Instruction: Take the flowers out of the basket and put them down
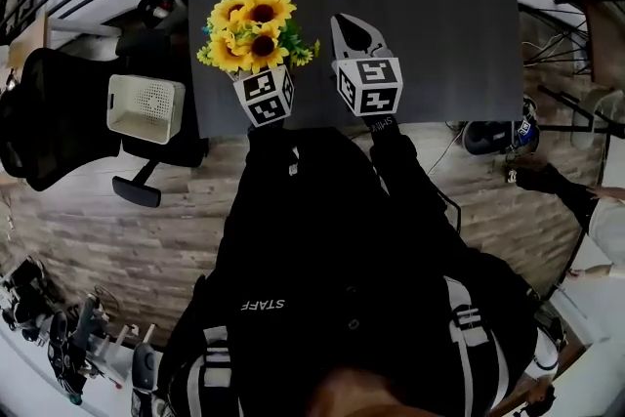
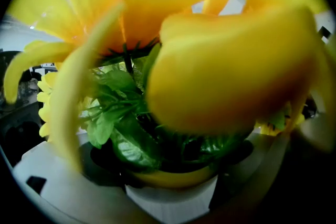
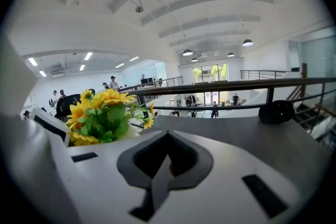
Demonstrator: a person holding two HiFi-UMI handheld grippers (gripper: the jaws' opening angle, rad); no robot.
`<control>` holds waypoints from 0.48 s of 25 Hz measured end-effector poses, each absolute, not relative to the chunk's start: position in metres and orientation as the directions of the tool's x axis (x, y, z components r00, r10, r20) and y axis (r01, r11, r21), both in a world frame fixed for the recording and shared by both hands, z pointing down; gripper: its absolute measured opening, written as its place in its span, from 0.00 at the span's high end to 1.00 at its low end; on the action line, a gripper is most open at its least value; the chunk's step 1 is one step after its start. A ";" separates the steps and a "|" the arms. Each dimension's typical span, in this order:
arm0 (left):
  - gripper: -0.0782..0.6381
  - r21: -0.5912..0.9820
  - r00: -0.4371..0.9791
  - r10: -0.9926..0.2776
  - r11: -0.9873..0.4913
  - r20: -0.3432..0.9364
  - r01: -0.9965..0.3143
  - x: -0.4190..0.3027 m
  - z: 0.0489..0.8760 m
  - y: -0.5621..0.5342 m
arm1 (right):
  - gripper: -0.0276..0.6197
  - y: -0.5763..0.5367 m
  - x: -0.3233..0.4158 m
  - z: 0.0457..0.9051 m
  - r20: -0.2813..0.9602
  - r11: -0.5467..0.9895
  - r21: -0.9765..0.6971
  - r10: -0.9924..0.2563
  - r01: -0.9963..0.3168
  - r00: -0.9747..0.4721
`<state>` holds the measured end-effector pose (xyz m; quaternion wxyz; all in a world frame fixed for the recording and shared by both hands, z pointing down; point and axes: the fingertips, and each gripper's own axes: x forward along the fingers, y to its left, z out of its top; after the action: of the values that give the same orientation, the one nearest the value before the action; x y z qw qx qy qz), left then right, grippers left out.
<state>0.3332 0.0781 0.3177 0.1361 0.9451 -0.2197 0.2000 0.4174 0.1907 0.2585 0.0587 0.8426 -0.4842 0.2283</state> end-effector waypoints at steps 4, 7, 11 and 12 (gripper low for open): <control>0.16 0.177 0.812 -0.349 -0.863 0.468 -0.473 0.340 0.350 0.070 | 0.94 0.185 0.425 0.293 0.483 -0.540 -0.129 -0.767 -0.832 0.422; 0.16 0.174 0.800 -0.336 -0.865 0.498 -0.472 0.349 0.375 0.070 | 0.94 0.187 0.433 0.318 0.513 -0.549 -0.136 -0.751 -0.825 0.415; 0.16 0.172 0.784 -0.326 -0.863 0.527 -0.475 0.358 0.410 0.069 | 0.94 0.190 0.442 0.348 0.544 -0.557 -0.148 -0.736 -0.818 0.403; 0.16 0.173 0.780 -0.324 -0.862 0.536 -0.477 0.359 0.420 0.069 | 0.94 0.191 0.443 0.356 0.550 -0.556 -0.150 -0.734 -0.817 0.398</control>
<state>0.3588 0.0693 0.4200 0.1511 0.9311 -0.2149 0.2531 0.4427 0.1914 0.3557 0.0719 0.8331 -0.4654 0.2902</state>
